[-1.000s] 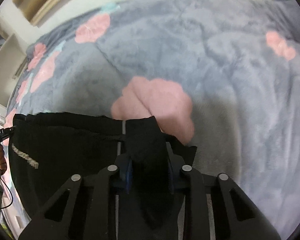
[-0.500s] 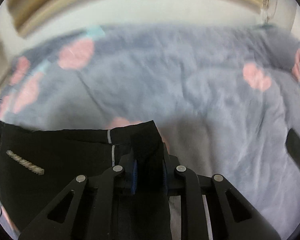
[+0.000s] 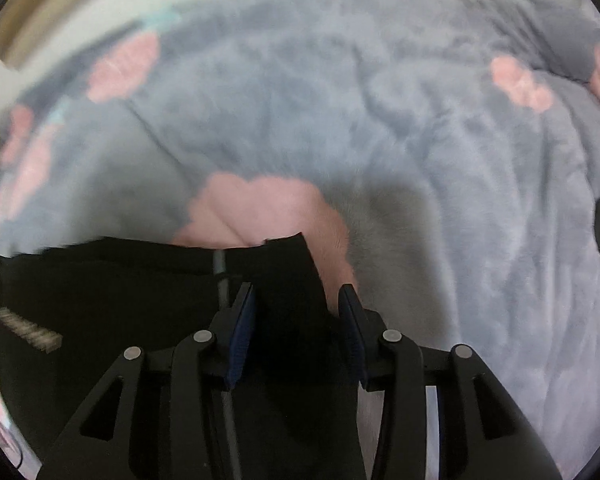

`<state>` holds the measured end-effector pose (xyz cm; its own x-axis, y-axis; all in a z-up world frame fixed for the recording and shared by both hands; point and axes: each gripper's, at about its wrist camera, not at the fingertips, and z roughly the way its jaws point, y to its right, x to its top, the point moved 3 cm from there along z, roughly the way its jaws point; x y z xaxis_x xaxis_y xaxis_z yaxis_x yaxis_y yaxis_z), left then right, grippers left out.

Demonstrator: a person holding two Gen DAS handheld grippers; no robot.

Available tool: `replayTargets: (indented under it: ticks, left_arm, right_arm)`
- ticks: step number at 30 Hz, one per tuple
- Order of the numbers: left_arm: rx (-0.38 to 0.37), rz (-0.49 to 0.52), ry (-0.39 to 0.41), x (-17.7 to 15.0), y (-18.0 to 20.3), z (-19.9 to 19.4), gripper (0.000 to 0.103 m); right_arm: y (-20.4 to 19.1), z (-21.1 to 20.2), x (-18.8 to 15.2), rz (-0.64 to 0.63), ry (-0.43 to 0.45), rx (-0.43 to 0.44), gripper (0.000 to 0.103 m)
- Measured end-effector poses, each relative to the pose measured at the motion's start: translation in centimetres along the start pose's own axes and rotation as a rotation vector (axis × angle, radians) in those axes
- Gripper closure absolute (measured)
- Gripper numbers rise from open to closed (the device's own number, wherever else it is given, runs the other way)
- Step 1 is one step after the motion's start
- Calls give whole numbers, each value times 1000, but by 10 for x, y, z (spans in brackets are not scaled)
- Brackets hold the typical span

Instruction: Fold large clothes

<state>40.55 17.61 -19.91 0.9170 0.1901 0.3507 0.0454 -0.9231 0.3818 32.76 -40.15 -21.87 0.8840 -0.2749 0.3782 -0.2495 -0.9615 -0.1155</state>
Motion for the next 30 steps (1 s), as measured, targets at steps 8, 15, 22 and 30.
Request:
replayTargets:
  ticks: [8,15,22,30]
  left_arm:
    - [-140,89,46,-52,44,-81,53]
    - [-209,252,-106,-140,135,-39,53]
    - [8,375,-209,-189,149,40,53]
    - [-47,373,-167,-161,159,7,52]
  right_arm:
    - [-33,-107,-68,-7,105,121,36]
    - [-114,-86,-123,-53,4,120,35]
    - [-138,-21,-158,-80,-102,-5,30]
    - [-137,-35,-154,-55,-110,46,29]
